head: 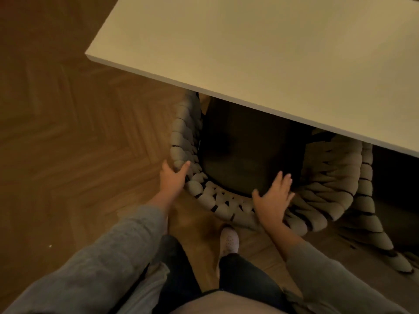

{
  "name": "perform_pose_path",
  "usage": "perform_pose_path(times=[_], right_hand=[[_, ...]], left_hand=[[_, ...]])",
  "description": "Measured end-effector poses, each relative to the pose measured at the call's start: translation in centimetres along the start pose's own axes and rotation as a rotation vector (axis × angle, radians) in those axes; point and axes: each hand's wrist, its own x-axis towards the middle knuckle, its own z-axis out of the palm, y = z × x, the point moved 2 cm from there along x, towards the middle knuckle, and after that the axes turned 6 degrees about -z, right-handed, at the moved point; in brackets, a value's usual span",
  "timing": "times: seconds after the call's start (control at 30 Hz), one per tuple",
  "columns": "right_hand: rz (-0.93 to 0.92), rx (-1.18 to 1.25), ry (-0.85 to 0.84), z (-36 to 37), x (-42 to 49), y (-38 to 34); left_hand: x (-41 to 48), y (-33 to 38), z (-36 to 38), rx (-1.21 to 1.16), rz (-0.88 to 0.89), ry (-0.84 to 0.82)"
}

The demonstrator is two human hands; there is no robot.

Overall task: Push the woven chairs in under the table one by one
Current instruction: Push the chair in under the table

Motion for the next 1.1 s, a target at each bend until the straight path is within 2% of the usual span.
perform_pose_path(times=[0.07, 0.17, 0.3, 0.5, 0.63, 0.8, 0.97, 1.1], right_hand=[[-0.171, -0.023, -0.110, 1.4, 1.0, -5.4], [-0.379, -0.028, -0.244, 3.6, 2.7, -14.3], [-0.524, 0.036, -0.266, 8.1, 3.3, -26.7], [-0.492, -0.019, -0.385, 16.1, 2.7, -42.4], [-0.474, -0.051, -0.506, 18.7, 3.7, -50.5], [-0.422, -0.021, -0.540, 20.5, 7.6, -59.4], [-0.258, 0.157, -0.542, 23.0, 14.2, -67.3], [-0.191, 0.238, -0.545, 23.1, 20.6, -72.7]], left_hand=[[0.8, 0.6, -2.0, 0.137, 0.085, -0.006], [3.8, 1.4, -6.4, 0.327, 0.107, -0.005], [9.8, 2.6, -15.1, 0.576, 0.138, -0.001], [18.2, 6.0, -29.3, 0.832, 0.235, 0.054], [23.5, 10.2, -35.4, 0.915, 0.290, 0.102], [29.2, 16.1, -38.4, 1.000, 0.410, 0.062], [36.8, 24.4, -40.5, 1.193, 0.616, 0.074], [42.8, 31.9, -42.5, 1.313, 0.616, 0.061]])
